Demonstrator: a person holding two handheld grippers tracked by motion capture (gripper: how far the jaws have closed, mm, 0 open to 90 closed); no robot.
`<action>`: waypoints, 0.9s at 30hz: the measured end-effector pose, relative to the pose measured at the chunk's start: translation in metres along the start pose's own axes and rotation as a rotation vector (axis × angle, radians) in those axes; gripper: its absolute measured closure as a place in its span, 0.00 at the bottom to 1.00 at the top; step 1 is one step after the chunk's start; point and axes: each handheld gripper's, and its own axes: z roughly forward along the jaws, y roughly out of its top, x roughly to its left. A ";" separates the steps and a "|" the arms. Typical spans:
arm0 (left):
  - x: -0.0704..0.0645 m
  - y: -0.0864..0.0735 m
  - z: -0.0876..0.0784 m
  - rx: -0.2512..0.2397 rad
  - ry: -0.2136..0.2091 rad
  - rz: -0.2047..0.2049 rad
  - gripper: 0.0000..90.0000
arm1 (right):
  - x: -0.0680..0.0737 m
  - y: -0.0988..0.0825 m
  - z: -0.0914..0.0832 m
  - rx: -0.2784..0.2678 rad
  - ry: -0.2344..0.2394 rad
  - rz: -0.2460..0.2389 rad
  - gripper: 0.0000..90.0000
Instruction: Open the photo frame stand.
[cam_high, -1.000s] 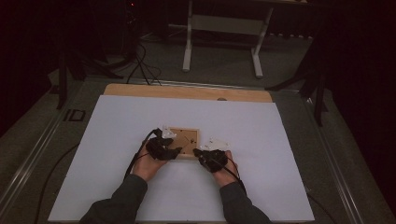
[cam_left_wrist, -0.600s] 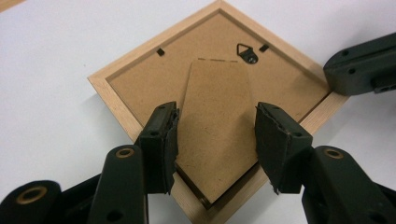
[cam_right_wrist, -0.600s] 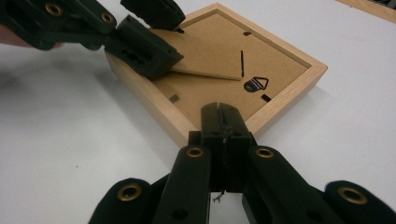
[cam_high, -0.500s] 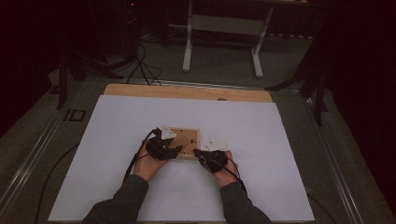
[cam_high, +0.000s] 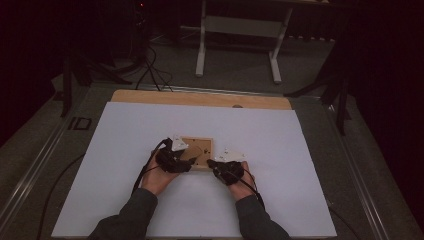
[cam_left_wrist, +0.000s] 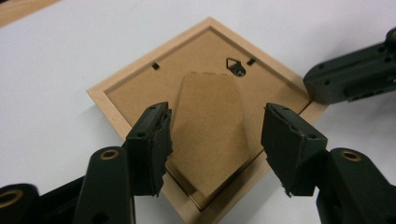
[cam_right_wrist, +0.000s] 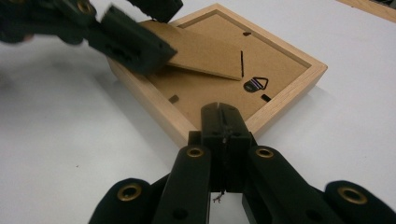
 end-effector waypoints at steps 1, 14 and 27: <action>0.000 0.000 0.000 0.000 0.000 0.000 0.47 | 0.000 0.000 0.000 0.000 0.000 0.000 1.00; 0.001 0.014 -0.006 0.022 0.020 -0.043 0.55 | -0.001 0.000 0.000 -0.002 0.004 0.001 1.00; 0.022 0.016 0.000 0.062 -0.096 -0.251 0.47 | -0.001 0.000 0.000 -0.002 0.004 -0.001 1.00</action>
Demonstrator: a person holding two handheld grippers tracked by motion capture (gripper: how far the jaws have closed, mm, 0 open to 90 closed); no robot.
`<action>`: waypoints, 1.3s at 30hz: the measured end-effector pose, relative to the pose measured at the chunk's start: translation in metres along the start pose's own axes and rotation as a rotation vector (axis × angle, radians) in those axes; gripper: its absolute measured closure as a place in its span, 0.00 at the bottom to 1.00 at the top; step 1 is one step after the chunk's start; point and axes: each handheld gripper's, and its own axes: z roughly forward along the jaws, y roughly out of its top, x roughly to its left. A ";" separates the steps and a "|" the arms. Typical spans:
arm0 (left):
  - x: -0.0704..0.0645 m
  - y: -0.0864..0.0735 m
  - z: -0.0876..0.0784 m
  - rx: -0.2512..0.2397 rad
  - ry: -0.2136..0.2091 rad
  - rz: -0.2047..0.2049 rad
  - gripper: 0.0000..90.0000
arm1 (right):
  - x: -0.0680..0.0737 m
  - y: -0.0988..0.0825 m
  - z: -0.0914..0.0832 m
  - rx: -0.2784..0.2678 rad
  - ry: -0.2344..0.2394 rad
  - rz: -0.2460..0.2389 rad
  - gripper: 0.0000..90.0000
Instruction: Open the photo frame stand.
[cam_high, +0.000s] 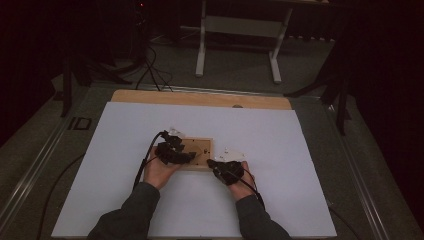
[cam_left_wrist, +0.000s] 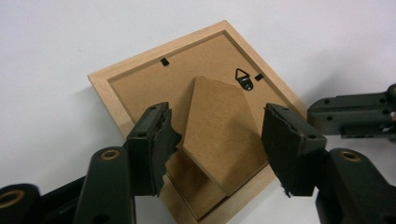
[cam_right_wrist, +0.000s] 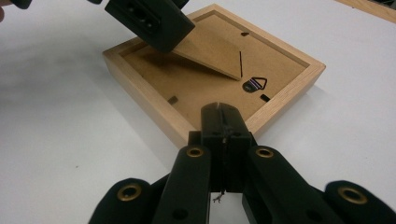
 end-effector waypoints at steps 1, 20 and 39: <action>0.001 0.000 0.001 0.004 -0.005 -0.015 0.47 | 0.000 0.000 0.000 0.000 0.000 0.000 1.00; 0.006 0.003 0.007 0.069 -0.075 -0.112 0.58 | 0.000 0.000 0.000 -0.001 -0.001 -0.002 1.00; -0.003 0.006 0.004 0.063 -0.033 -0.038 0.60 | 0.000 0.001 -0.001 0.009 -0.001 0.004 0.98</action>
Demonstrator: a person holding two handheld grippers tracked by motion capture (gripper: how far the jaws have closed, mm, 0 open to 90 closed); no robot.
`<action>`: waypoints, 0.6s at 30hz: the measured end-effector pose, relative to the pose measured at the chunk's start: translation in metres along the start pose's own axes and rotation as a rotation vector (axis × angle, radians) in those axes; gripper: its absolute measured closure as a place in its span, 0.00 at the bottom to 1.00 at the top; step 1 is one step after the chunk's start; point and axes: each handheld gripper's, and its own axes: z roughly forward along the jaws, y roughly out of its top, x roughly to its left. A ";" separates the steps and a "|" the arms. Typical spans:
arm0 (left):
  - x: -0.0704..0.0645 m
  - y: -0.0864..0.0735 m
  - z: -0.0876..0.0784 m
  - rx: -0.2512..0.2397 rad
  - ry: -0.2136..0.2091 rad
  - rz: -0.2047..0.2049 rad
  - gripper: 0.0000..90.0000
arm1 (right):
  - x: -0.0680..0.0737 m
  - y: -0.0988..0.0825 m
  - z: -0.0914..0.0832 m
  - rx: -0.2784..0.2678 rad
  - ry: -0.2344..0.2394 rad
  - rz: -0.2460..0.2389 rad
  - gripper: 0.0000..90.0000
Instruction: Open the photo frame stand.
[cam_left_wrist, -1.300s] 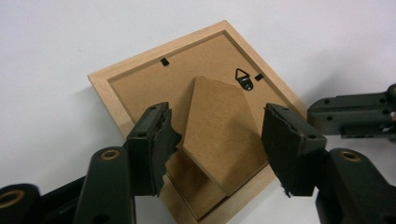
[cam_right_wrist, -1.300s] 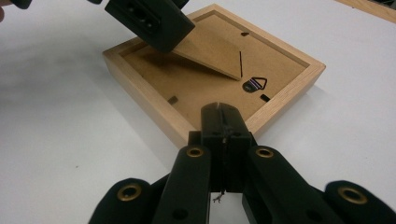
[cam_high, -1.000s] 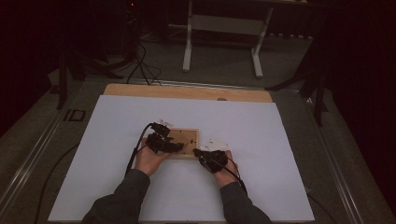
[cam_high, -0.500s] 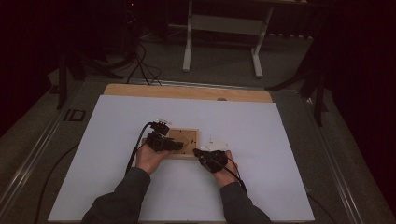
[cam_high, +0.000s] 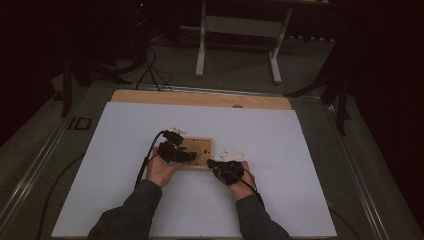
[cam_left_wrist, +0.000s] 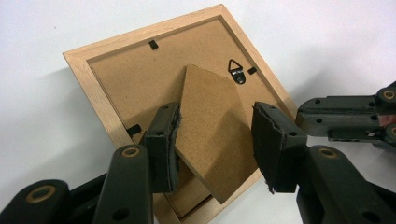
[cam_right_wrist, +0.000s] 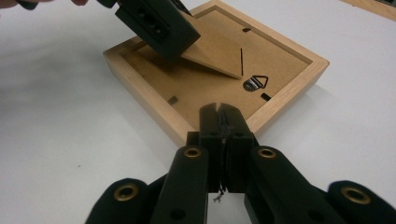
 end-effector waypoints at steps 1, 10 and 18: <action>-0.002 0.000 0.000 -0.005 0.005 0.005 0.60 | 0.000 0.000 -0.001 -0.001 -0.002 0.001 0.97; -0.020 -0.007 -0.007 -0.070 0.081 0.102 0.60 | -0.005 0.009 -0.015 -0.025 -0.001 0.002 0.85; -0.034 -0.016 -0.013 -0.122 0.139 0.180 0.60 | -0.011 0.012 -0.023 -0.039 0.004 0.041 0.78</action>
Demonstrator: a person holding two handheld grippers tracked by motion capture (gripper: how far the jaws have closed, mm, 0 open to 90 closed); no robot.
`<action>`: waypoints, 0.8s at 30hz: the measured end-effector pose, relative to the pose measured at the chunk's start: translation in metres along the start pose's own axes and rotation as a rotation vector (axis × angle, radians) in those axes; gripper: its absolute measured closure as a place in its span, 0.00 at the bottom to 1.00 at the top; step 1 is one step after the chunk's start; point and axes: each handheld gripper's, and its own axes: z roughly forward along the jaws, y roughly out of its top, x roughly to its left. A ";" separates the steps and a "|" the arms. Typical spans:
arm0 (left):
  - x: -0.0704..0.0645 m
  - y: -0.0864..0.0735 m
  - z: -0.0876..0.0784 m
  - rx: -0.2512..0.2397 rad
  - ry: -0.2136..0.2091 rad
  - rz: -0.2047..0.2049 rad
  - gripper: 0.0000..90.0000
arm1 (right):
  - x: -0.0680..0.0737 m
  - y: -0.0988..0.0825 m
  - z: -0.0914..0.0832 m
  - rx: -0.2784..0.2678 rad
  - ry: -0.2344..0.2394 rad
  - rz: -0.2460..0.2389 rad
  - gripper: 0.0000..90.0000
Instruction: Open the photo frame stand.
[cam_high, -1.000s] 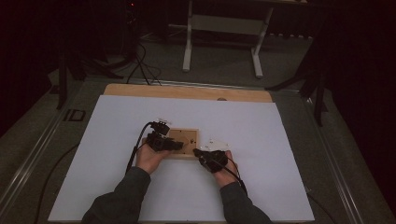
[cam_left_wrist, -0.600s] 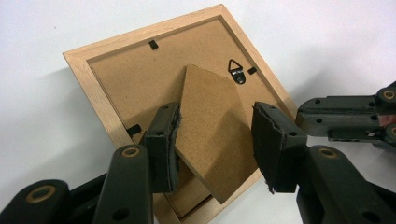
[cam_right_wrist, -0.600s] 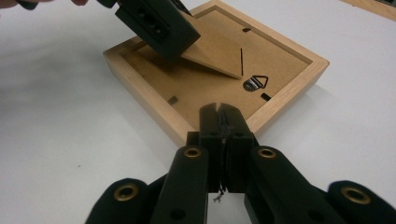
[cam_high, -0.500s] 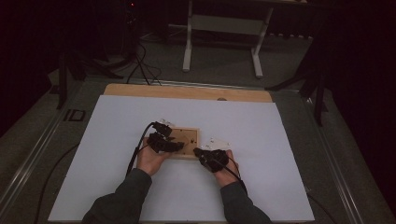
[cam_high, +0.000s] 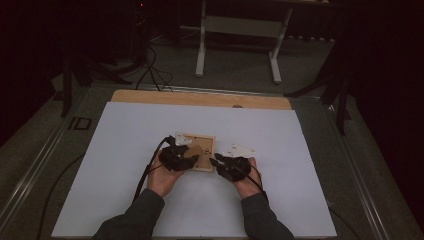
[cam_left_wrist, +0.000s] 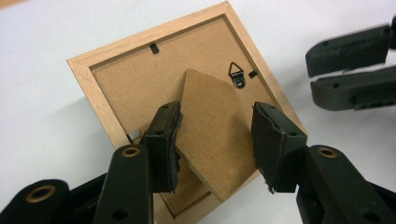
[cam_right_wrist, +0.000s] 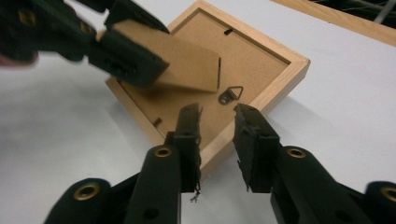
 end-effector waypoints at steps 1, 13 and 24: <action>-0.003 -0.003 -0.001 -0.016 0.012 0.014 0.60 | -0.001 0.001 -0.002 -0.008 0.007 0.009 0.76; -0.016 -0.022 -0.008 -0.091 0.072 0.127 0.60 | -0.003 0.002 -0.008 -0.007 -0.012 0.034 0.70; -0.022 -0.034 -0.012 -0.133 0.108 0.206 0.59 | -0.012 0.014 -0.012 -0.018 -0.016 0.035 0.67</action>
